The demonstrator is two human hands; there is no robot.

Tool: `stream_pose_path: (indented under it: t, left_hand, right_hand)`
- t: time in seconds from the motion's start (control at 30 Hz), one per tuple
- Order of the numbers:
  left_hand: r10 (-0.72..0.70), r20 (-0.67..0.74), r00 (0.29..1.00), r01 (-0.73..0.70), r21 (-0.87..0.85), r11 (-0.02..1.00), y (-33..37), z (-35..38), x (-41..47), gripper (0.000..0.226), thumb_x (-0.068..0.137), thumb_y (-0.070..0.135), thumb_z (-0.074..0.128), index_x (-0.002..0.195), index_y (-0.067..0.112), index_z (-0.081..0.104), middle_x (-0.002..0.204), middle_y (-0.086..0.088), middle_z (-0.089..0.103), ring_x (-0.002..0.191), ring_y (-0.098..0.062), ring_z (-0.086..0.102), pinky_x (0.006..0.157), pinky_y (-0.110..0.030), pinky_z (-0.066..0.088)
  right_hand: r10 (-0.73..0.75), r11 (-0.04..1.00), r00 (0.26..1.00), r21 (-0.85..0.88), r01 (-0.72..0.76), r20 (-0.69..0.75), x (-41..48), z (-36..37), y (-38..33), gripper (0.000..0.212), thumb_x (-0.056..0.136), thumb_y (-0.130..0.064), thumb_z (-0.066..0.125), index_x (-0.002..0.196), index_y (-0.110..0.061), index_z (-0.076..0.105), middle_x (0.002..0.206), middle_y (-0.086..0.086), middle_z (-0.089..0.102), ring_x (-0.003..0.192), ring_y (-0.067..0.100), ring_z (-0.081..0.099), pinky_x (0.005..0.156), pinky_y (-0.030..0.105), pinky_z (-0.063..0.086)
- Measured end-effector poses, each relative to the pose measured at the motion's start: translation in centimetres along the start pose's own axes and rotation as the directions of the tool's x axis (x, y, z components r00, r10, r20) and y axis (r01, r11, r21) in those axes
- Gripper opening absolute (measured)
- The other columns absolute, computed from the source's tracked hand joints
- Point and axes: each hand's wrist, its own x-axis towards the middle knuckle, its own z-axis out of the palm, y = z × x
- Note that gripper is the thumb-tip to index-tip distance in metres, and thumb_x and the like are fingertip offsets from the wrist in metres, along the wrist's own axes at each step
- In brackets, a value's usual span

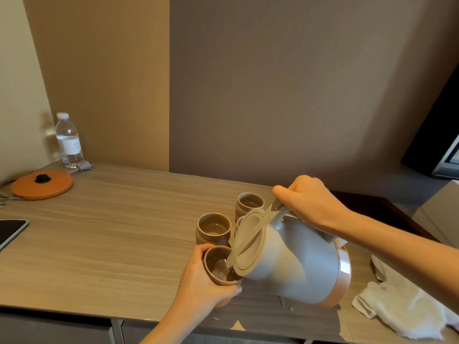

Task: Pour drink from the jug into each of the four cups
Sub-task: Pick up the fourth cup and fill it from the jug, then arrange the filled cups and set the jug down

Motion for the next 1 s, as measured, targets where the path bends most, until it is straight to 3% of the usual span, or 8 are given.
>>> stream_pose_path:
  t: [0.33, 0.43, 0.53, 0.7, 0.9, 1.0]
  left_hand:
    - [-0.009, -0.005, 1.000, 0.009, -0.009, 1.000, 0.3, 0.3, -0.1, 0.081, 0.045, 0.024, 0.097, 0.105, 0.039, 0.044, 0.105, 0.021, 0.058, 0.102, -0.001, 0.055, 0.076, -0.010, 0.040]
    - [-0.018, -0.022, 1.000, 0.018, -0.029, 0.999, 0.5, 0.3, -0.2, 0.081, 0.045, 0.023, 0.097, 0.105, 0.039, 0.045, 0.104, 0.021, 0.058, 0.101, 0.000, 0.055, 0.075, -0.010, 0.041]
    - [-0.022, -0.042, 0.999, 0.021, -0.033, 0.999, 0.9, 0.2, -0.1, 0.085, 0.045, 0.024, 0.097, 0.110, 0.037, 0.045, 0.105, 0.021, 0.058, 0.100, -0.001, 0.055, 0.077, -0.014, 0.043]
    - [-0.012, -0.068, 0.998, 0.010, -0.031, 0.999, 2.2, -0.1, 0.0, 0.088, 0.046, 0.023, 0.097, 0.117, 0.033, 0.046, 0.108, 0.019, 0.058, 0.102, -0.004, 0.054, 0.088, -0.025, 0.048]
    - [-0.014, -0.061, 0.998, 0.010, -0.070, 0.998, 3.8, -0.3, 0.5, 0.087, 0.045, 0.021, 0.097, 0.115, 0.031, 0.047, 0.105, 0.017, 0.058, 0.100, -0.006, 0.055, 0.086, -0.027, 0.048]
    - [-0.009, -0.058, 0.998, 0.003, -0.108, 0.994, 4.6, -0.3, 0.8, 0.084, 0.045, 0.018, 0.097, 0.111, 0.033, 0.048, 0.106, 0.015, 0.060, 0.100, -0.008, 0.056, 0.078, -0.023, 0.048]
  right_hand:
    - [0.013, 0.999, 1.000, 0.041, -0.012, -0.025, -0.4, -0.2, 0.3, 0.054, 0.083, -0.034, 0.052, 0.036, -0.019, 0.033, 0.038, -0.003, 0.030, 0.045, 0.016, 0.026, 0.050, 0.034, 0.030]
    - [0.062, 0.992, 0.997, 0.110, -0.056, -0.046, -0.6, -0.4, 0.9, 0.052, 0.083, -0.031, 0.052, 0.034, -0.015, 0.040, 0.036, -0.001, 0.040, 0.045, 0.018, 0.034, 0.051, 0.033, 0.035]
    - [0.117, 0.973, 0.991, 0.206, -0.102, -0.061, -1.1, -0.8, 1.7, 0.053, 0.084, -0.024, 0.051, 0.034, -0.014, 0.039, 0.030, -0.004, 0.038, 0.036, 0.010, 0.030, 0.050, 0.030, 0.035]
    - [0.210, 0.902, 0.976, 0.396, -0.171, -0.058, -1.9, -1.6, 3.0, 0.050, 0.085, -0.019, 0.050, 0.037, -0.011, 0.038, 0.033, -0.003, 0.031, 0.033, 0.010, 0.024, 0.043, 0.021, 0.029]
    - [0.316, 0.808, 0.947, 0.540, -0.235, -0.060, -2.9, -2.4, 4.1, 0.044, 0.086, -0.023, 0.052, 0.045, -0.007, 0.047, 0.039, 0.001, 0.035, 0.036, 0.011, 0.029, 0.044, 0.024, 0.029]
    - [0.390, 0.729, 0.918, 0.631, -0.263, -0.068, -3.4, -2.8, 4.5, 0.043, 0.086, -0.023, 0.054, 0.045, -0.009, 0.049, 0.044, 0.005, 0.038, 0.041, 0.012, 0.032, 0.049, 0.028, 0.029]
